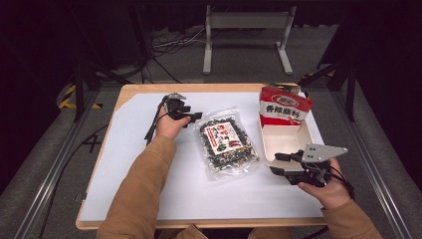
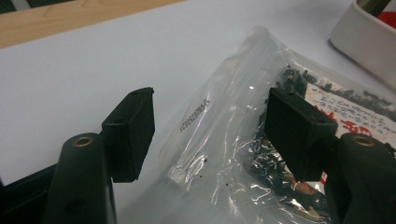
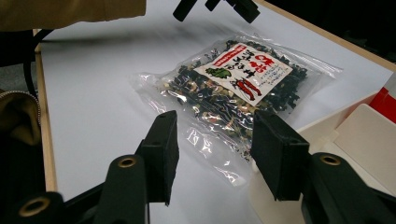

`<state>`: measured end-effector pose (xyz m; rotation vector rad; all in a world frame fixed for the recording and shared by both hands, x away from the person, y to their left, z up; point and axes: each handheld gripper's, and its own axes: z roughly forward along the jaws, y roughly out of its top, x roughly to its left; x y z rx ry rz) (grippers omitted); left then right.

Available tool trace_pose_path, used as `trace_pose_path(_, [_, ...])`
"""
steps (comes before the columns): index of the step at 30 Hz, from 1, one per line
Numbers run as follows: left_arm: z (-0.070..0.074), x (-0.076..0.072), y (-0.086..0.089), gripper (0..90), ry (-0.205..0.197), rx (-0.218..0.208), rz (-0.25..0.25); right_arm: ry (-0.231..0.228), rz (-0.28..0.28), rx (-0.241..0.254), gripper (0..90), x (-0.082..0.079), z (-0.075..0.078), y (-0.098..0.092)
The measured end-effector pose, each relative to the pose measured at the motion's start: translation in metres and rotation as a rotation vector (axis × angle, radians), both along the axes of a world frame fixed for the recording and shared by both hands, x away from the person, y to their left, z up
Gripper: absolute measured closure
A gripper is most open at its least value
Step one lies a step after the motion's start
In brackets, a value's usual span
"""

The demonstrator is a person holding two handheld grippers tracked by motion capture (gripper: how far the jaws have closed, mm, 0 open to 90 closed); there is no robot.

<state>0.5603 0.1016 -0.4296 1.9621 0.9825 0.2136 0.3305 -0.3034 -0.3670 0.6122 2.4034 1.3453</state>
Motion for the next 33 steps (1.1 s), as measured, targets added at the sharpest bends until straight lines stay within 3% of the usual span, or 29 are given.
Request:
trace_pose_path(7, [-0.015, 0.007, -0.002, 33.7, 0.062, 0.018, 0.001, 0.009, 0.003, -0.003, 49.9, -0.002, -0.003, 0.002])
trace_pose_path(12, [-0.019, 0.007, -0.005, 31.8, 0.114, 0.002, -0.02, 0.019, -0.006, 0.0, 48.9, -0.001, -0.006, 0.0])
trace_pose_path(20, [-0.018, 0.002, -0.011, 31.9, 0.133, 0.023, -0.044, 0.017, -0.01, 0.001, 47.6, -0.004, -0.007, 0.001])
trace_pose_path(27, [-0.021, -0.009, -0.018, 40.8, 0.105, 0.022, -0.02, 0.016, -0.011, 0.003, 46.3, -0.004, -0.007, 0.003])
trace_pose_path(33, [-0.019, -0.016, -0.022, 56.6, 0.146, 0.023, -0.005, 0.013, -0.004, 0.006, 45.7, -0.003, -0.007, 0.006])
